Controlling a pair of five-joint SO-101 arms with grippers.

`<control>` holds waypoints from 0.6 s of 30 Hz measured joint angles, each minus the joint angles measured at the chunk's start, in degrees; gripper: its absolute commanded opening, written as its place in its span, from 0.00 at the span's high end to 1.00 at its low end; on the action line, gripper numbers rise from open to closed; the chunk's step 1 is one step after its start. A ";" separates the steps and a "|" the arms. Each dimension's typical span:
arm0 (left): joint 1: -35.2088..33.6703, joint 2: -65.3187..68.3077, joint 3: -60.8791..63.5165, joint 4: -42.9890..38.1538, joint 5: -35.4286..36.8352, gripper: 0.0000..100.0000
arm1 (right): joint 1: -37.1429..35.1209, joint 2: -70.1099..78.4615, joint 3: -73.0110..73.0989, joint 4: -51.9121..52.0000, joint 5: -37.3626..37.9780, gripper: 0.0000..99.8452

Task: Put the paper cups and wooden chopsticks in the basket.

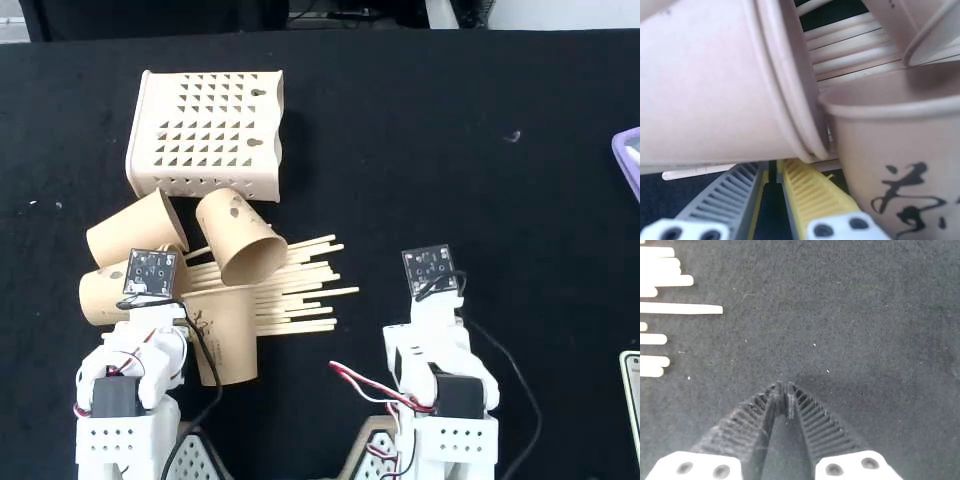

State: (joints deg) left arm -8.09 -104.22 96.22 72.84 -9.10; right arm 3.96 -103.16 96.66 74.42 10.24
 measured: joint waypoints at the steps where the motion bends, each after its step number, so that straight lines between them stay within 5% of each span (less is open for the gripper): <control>1: 0.00 0.00 0.00 0.00 0.00 0.97 | 0.00 0.00 0.00 0.00 0.00 0.99; 18: -2.29 0.00 0.00 0.00 -0.18 0.97 | 0.00 0.00 -4.13 -4.84 0.35 0.99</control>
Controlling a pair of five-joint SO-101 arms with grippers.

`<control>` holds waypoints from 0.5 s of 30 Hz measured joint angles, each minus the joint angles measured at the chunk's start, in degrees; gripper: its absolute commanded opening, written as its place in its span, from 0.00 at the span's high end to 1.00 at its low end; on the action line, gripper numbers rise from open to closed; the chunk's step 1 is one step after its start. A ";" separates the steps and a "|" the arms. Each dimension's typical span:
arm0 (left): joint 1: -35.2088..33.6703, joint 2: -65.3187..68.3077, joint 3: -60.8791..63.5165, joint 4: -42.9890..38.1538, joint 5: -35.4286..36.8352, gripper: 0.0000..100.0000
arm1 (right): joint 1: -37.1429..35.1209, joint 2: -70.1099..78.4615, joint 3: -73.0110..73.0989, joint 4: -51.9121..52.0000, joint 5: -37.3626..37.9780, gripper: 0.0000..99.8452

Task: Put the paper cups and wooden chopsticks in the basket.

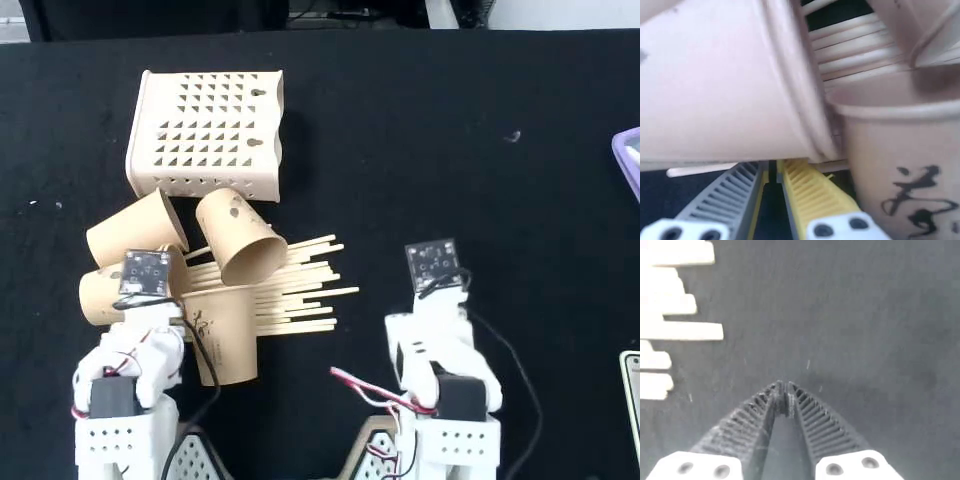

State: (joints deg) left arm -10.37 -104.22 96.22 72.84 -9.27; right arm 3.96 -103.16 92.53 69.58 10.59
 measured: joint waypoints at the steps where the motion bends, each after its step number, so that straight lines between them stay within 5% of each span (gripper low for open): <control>1: -1.76 0.00 -0.09 0.00 0.00 0.97 | 0.00 0.00 -2.11 -0.70 -0.09 0.99; 9: -22.51 -0.09 -12.48 0.00 0.00 0.97 | 0.09 0.00 -15.91 -5.27 0.26 0.99; 15: -35.34 -0.62 -30.15 -1.85 0.00 0.95 | 0.09 0.00 -25.14 -5.36 10.29 0.89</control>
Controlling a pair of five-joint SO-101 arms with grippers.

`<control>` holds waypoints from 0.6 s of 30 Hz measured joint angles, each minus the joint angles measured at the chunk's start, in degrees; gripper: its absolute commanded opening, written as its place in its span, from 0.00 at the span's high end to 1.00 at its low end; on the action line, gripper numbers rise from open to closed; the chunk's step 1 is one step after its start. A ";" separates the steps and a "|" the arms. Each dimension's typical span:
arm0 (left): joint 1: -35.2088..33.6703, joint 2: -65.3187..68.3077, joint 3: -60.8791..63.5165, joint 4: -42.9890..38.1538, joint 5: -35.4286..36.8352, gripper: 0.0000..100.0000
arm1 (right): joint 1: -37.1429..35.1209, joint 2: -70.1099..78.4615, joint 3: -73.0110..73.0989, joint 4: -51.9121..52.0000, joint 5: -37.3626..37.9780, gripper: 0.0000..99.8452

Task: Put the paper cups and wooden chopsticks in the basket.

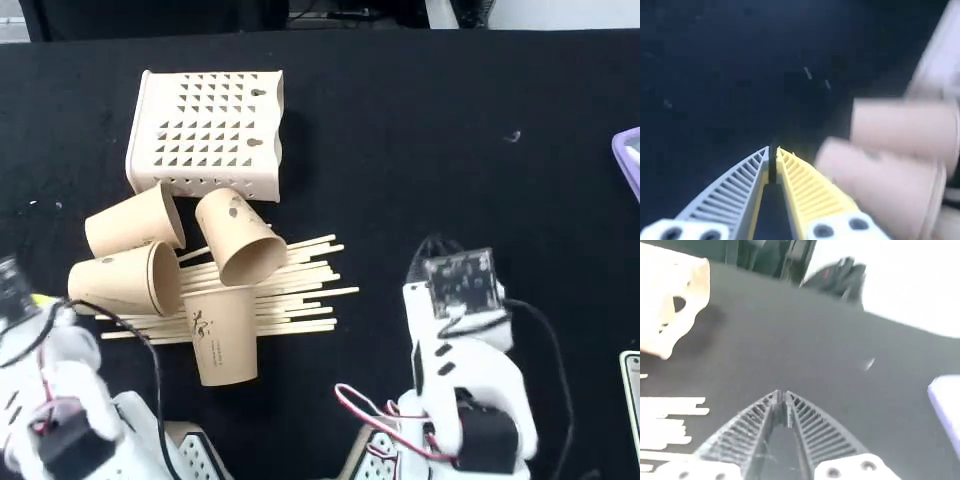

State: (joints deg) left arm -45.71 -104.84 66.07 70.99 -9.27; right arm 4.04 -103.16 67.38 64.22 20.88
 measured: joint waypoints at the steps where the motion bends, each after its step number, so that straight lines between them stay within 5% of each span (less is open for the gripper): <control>1: -1.32 0.00 -2.29 -1.32 0.00 0.93 | -0.09 0.00 -1.93 0.00 1.67 0.85; 5: -4.13 -0.09 -9.76 -8.26 -0.18 0.76 | -0.09 0.00 -10.81 -0.26 3.34 0.77; 12: 5.80 9.32 -11.25 -19.25 -4.13 0.79 | -0.18 3.08 -23.56 -1.14 3.34 0.80; 18: 12.04 37.01 -20.04 -25.85 -5.98 0.79 | -0.18 23.38 -39.12 4.13 -2.64 0.80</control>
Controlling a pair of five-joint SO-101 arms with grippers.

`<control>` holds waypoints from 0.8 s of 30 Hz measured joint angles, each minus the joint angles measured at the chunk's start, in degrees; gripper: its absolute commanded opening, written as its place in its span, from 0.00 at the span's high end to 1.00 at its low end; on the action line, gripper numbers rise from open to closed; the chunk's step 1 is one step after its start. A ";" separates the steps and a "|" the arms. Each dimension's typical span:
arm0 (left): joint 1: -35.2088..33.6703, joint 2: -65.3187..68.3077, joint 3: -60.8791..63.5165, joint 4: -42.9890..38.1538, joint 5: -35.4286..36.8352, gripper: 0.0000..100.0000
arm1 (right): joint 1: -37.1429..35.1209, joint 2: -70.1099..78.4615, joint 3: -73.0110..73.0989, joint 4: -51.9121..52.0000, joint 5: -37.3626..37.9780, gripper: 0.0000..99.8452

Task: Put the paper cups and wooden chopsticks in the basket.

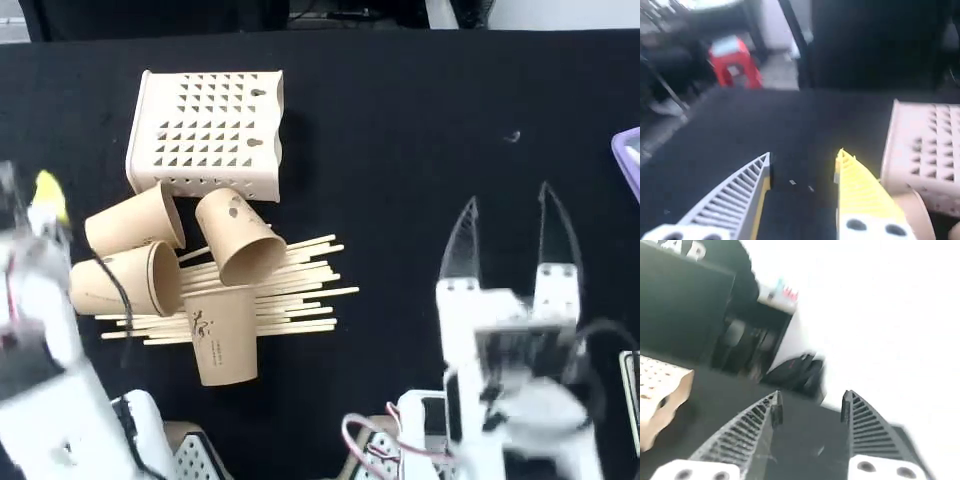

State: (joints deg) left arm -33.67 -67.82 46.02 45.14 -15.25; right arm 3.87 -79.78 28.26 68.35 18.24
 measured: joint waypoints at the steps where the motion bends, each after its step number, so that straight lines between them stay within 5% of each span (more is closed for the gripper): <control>1: 0.88 5.89 -2.90 0.00 0.00 0.79 | 0.00 3.69 -1.49 1.32 -1.32 0.80; 10: 9.41 61.19 -41.76 10.20 1.23 0.79 | 0.26 31.03 6.15 -2.02 -4.84 0.81; 24: 12.48 116.31 -112.88 40.00 8.44 0.79 | 0.00 30.15 26.02 -16.70 -4.92 0.81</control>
State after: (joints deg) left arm -21.19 48.48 -66.86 85.14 -6.81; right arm 3.87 -49.63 54.29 51.65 13.32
